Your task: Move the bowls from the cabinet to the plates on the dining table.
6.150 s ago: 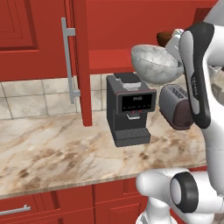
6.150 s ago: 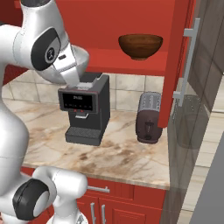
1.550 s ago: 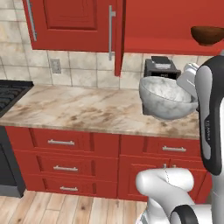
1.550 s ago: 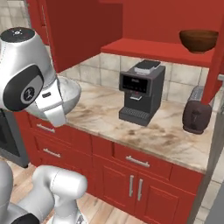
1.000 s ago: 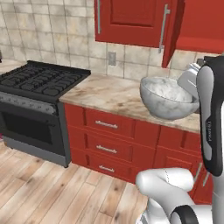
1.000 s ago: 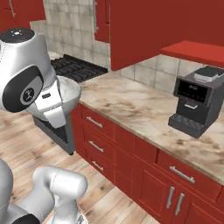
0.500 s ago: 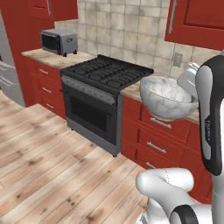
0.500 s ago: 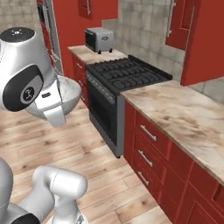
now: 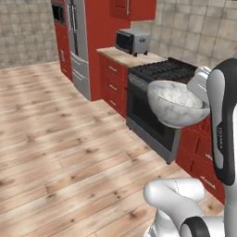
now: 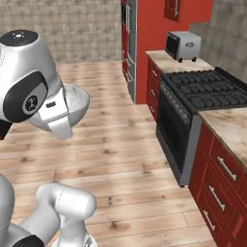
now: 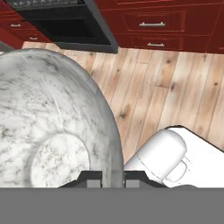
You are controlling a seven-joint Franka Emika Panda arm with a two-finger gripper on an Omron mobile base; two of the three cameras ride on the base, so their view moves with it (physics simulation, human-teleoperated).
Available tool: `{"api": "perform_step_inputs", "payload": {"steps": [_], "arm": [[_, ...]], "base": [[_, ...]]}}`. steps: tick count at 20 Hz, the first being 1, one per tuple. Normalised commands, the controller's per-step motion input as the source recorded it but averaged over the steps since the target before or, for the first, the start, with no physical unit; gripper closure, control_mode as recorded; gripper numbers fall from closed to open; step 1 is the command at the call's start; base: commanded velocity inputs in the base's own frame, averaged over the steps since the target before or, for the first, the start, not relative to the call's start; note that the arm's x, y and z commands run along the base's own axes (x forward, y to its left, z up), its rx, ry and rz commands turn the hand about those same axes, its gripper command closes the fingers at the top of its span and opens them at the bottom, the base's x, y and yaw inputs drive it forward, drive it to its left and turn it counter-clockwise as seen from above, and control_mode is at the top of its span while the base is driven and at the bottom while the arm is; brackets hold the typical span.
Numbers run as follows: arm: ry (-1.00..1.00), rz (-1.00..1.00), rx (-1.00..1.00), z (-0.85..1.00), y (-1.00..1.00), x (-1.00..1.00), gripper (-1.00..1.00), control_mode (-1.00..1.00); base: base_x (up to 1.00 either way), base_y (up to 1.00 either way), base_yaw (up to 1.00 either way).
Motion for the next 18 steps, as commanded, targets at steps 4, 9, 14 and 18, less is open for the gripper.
{"api": "perform_step_inputs", "payload": {"steps": [4,9,14,18], "arm": [[0.0,0.0,0.0,0.0,0.0,0.0,1.0,1.0],[0.0,0.0,0.0,0.0,0.0,0.0,1.0,1.0],[0.0,0.0,0.0,0.0,0.0,0.0,1.0,1.0],[0.0,0.0,0.0,0.0,0.0,0.0,1.0,1.0]], "base": [[0.0,0.5,0.46],[0.0,0.41,0.45],[0.0,0.35,0.41],[0.0,0.32,0.4]]}}
